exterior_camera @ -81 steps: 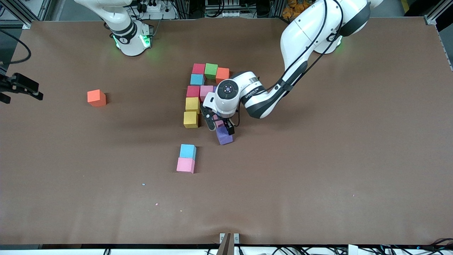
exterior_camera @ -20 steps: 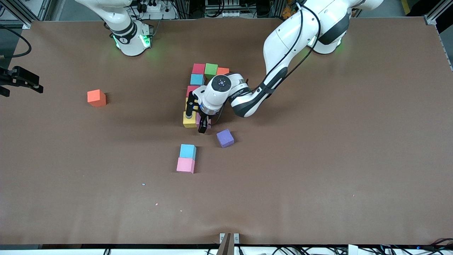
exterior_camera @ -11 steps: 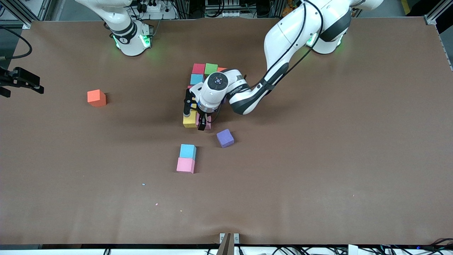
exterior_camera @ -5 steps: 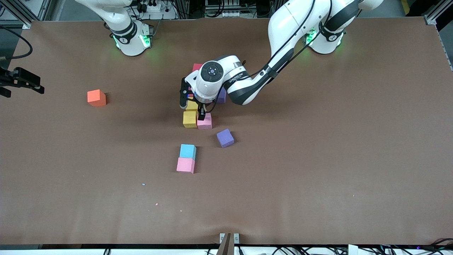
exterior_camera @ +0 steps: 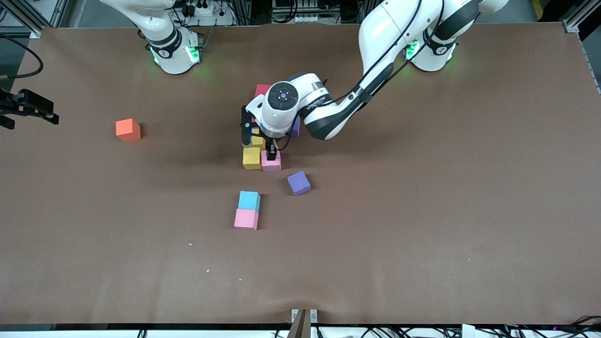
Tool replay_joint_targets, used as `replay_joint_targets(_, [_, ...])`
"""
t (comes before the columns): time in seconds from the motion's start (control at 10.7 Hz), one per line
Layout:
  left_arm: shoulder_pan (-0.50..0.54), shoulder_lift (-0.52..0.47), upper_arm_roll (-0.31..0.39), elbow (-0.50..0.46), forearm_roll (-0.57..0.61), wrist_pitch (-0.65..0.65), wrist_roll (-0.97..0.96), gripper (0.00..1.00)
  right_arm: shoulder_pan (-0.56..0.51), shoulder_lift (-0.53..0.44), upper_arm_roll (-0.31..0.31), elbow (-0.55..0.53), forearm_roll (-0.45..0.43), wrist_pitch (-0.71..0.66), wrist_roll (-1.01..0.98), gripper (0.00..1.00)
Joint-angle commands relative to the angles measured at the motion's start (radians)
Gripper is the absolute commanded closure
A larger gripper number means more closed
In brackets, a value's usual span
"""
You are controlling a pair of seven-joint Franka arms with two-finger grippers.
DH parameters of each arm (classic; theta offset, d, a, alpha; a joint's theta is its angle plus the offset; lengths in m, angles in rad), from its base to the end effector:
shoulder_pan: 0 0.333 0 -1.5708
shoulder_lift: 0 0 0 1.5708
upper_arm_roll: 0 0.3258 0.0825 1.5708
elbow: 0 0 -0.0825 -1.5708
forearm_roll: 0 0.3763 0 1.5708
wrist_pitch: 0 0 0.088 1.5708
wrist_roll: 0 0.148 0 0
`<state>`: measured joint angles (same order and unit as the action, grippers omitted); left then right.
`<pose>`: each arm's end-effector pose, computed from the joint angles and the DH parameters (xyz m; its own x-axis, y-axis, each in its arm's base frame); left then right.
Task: Arrange 11 blocks into digit 3
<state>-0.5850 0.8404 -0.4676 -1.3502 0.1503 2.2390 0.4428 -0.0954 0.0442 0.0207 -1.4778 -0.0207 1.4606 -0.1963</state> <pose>0.4443 -0.6098 0.2395 0.1604 -0.9658 0.2035 -0.9812 -0.1337 0.1389 0.5456 -0.0443 0.6025 0.9908 0.1192 -0.0640 0.1199 -0.9928 0.0074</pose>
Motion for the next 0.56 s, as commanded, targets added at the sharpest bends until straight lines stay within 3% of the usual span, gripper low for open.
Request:
replay_joint_targets(0.0, [0.045,-0.046,0.004,-0.021,-0.017,-0.045,-0.179,0.0,0.008,0.006,0.002,0.007,-0.016,-0.002,0.008,0.0])
replay_joint_targets(0.28, [0.079,-0.067,0.038,-0.026,-0.012,-0.073,-0.492,0.0,0.009,0.006,0.002,0.007,-0.016,0.0,0.008,0.0])
replay_joint_targets(0.47, [0.071,-0.07,0.075,-0.02,0.058,-0.075,-0.602,0.0,0.009,0.006,0.002,0.007,-0.016,0.0,0.008,0.0])
